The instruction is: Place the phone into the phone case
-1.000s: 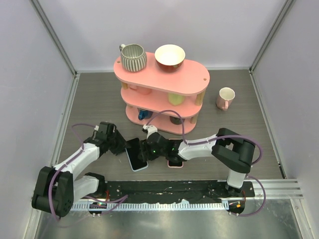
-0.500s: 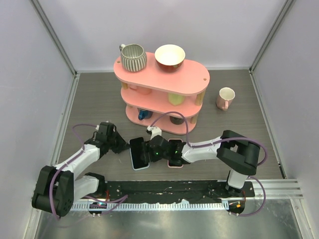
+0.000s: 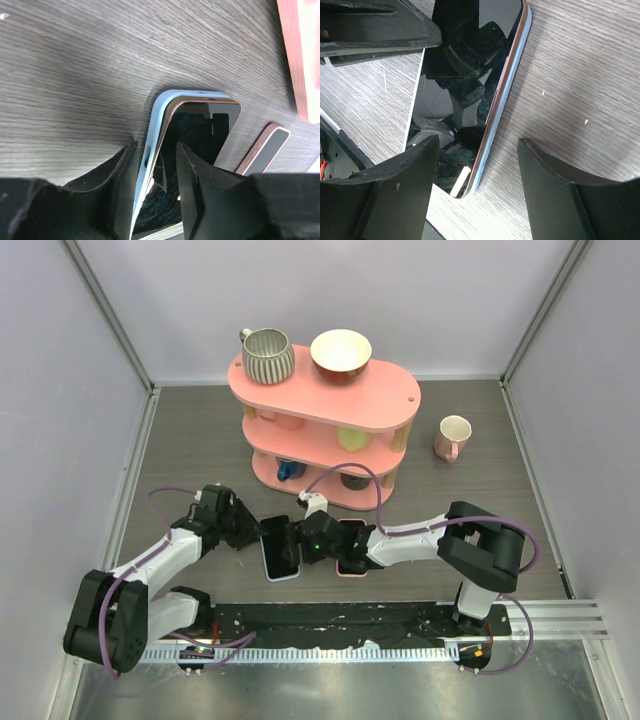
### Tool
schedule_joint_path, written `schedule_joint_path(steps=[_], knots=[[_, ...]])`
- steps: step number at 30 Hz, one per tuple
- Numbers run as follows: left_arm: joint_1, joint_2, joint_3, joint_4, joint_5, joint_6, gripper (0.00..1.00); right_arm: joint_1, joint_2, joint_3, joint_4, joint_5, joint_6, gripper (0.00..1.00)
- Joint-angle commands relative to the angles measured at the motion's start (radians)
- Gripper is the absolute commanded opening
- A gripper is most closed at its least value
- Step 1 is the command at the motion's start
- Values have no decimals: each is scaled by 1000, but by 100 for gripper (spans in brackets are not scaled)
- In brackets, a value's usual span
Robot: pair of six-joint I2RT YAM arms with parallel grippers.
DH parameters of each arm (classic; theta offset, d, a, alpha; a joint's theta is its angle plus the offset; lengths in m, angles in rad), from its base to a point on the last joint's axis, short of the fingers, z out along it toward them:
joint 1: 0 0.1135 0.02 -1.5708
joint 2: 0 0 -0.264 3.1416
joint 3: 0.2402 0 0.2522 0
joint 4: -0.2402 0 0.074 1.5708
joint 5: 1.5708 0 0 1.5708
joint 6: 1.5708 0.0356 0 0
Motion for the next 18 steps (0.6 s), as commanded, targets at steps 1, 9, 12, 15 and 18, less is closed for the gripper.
schedule_joint_path(steps=[1,9,12,15,18], knots=[[-7,61,-37,-37,4,12,39,-6,18,27,60,-22,12,70],[-9,98,-58,23,50,-3,23,-3,92,87,46,-52,24,69],[-7,103,-67,49,88,-17,21,-6,89,85,87,-95,58,69],[-7,110,-84,72,122,-37,20,-27,44,11,213,-188,117,69],[-9,109,-112,111,166,-69,19,-50,26,-51,400,-265,197,68]])
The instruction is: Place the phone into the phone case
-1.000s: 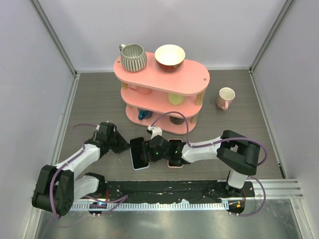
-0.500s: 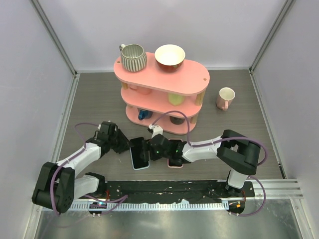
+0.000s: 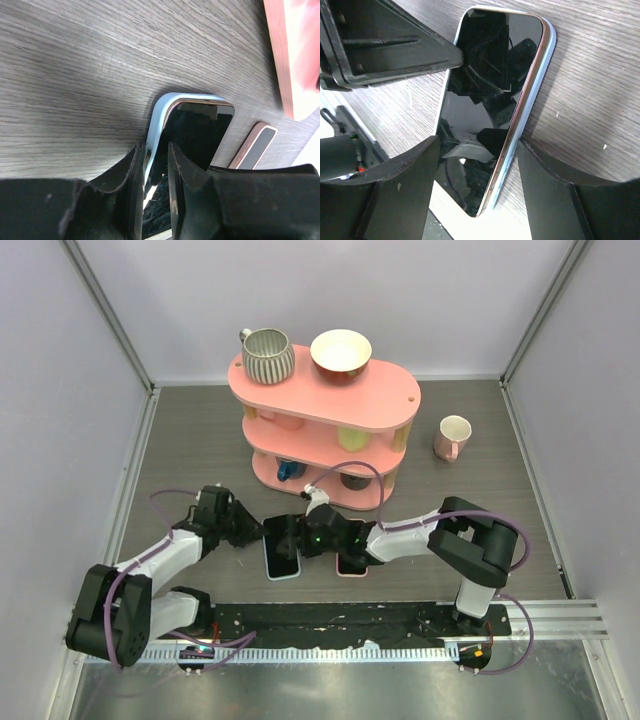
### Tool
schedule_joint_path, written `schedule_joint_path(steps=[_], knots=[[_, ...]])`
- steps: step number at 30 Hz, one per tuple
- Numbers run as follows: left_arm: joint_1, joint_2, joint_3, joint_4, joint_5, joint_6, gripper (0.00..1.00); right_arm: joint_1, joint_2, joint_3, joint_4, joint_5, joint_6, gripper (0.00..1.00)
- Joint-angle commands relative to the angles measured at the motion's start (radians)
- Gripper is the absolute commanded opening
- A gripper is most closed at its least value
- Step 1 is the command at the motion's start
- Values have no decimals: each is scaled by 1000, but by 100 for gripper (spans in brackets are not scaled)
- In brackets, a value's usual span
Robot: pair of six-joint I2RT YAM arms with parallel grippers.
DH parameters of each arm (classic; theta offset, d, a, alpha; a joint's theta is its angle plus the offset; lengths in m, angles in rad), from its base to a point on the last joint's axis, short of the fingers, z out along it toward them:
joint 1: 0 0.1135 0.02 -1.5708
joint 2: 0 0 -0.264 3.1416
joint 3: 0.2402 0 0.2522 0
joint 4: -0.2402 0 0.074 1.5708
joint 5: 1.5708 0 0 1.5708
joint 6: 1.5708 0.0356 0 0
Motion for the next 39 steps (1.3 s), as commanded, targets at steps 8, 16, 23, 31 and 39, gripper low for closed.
schedule_joint_path(steps=[8,16,23,31,39], knots=[[-23,-42,-142,59,173,-126,17,-15,-61,-111,457,-182,227,66],[-23,-114,-189,45,187,-157,14,-24,-86,-195,523,-73,270,66],[-25,-148,-192,9,167,-147,14,-29,-72,-160,324,45,275,64],[-25,-130,-189,1,150,-139,14,-29,-89,-230,301,74,265,49],[-25,-125,-181,-10,144,-136,14,-29,-29,-240,322,47,264,30]])
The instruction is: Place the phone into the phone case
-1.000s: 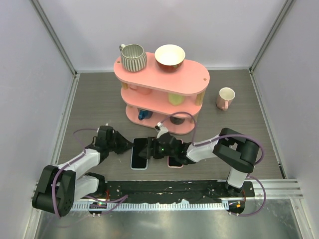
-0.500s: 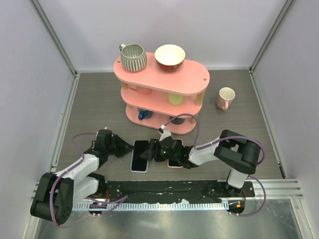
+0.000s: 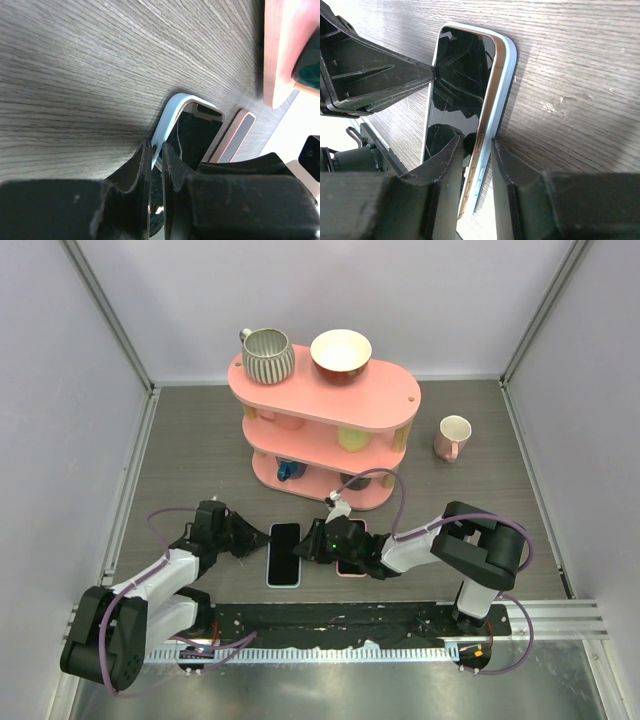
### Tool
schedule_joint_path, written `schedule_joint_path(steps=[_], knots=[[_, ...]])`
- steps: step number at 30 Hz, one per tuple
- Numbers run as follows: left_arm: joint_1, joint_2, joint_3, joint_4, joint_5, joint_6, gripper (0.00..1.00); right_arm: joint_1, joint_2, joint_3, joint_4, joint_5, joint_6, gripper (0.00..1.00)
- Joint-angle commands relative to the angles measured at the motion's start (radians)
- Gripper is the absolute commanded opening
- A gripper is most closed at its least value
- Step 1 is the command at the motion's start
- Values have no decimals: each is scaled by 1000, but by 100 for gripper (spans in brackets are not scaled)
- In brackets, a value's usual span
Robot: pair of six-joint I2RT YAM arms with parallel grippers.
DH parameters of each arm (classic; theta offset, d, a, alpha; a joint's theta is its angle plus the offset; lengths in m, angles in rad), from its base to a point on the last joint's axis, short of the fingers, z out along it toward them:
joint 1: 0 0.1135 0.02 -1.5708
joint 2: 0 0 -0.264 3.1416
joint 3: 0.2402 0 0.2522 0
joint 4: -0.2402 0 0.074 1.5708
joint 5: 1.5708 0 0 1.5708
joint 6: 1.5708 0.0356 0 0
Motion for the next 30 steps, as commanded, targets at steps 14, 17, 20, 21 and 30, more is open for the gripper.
schedule_joint_path(steps=[14,17,20,21,30], knots=[[-24,-6,-11,-194,60,15,14,49,94,9,-141,127,52,13],[-24,-22,-5,-221,48,24,15,76,99,83,-276,178,36,13],[-25,-49,-1,-248,31,32,18,81,117,111,-314,190,42,13],[-25,-54,-1,-252,29,35,18,81,122,115,-313,191,44,13],[-30,-55,10,-272,22,44,29,81,149,144,-362,197,42,13]])
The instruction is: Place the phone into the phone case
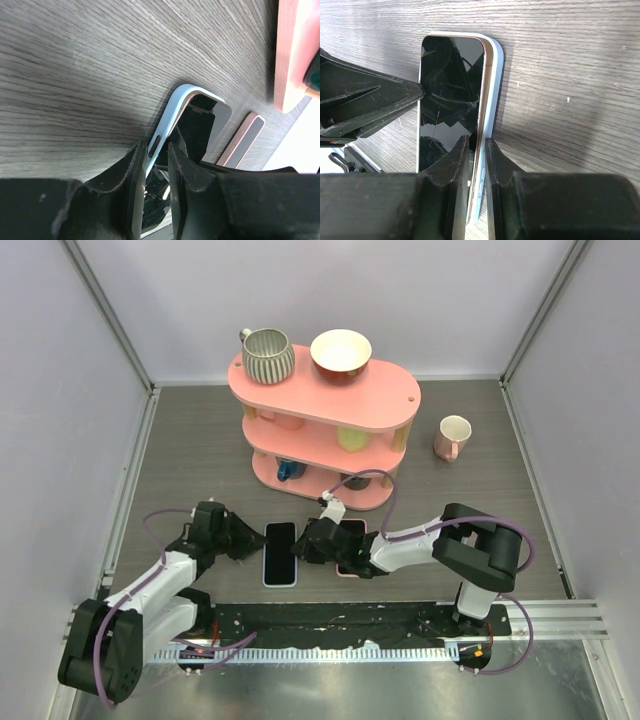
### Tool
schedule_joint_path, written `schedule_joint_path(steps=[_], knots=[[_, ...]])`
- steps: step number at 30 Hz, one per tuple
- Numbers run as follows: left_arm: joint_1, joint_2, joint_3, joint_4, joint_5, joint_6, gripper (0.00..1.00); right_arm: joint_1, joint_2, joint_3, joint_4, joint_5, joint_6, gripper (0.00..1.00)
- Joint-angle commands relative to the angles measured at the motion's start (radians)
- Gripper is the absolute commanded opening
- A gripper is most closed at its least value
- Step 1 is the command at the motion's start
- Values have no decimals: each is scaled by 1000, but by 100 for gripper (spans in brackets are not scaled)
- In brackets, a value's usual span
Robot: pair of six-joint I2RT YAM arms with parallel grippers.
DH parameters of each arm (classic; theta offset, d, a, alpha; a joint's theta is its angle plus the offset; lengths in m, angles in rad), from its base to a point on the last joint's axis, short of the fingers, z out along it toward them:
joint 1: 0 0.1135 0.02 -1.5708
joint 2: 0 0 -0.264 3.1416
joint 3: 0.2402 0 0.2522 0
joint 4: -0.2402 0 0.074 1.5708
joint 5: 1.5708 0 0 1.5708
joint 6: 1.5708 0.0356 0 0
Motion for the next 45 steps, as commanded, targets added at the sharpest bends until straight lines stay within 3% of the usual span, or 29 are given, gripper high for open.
schedule_joint_path(steps=[1,10,17,26,37,44,45], knots=[[-31,9,-1,-155,71,38,30,6,124,13,-129,27,-7,14],[-33,-2,19,-178,54,48,36,1,45,21,-75,8,-94,32],[-31,15,21,-173,32,63,29,-17,-43,18,45,-121,-150,50],[-33,-8,-1,-158,51,55,24,-17,-65,-14,-43,-53,-121,68],[-37,0,-32,-101,118,5,16,-2,26,27,-14,-131,-107,71],[-40,-51,-41,-103,137,-14,14,-45,-12,26,166,-287,-69,71],[-39,-48,-42,-103,138,-14,13,-49,-23,13,251,-305,-55,71]])
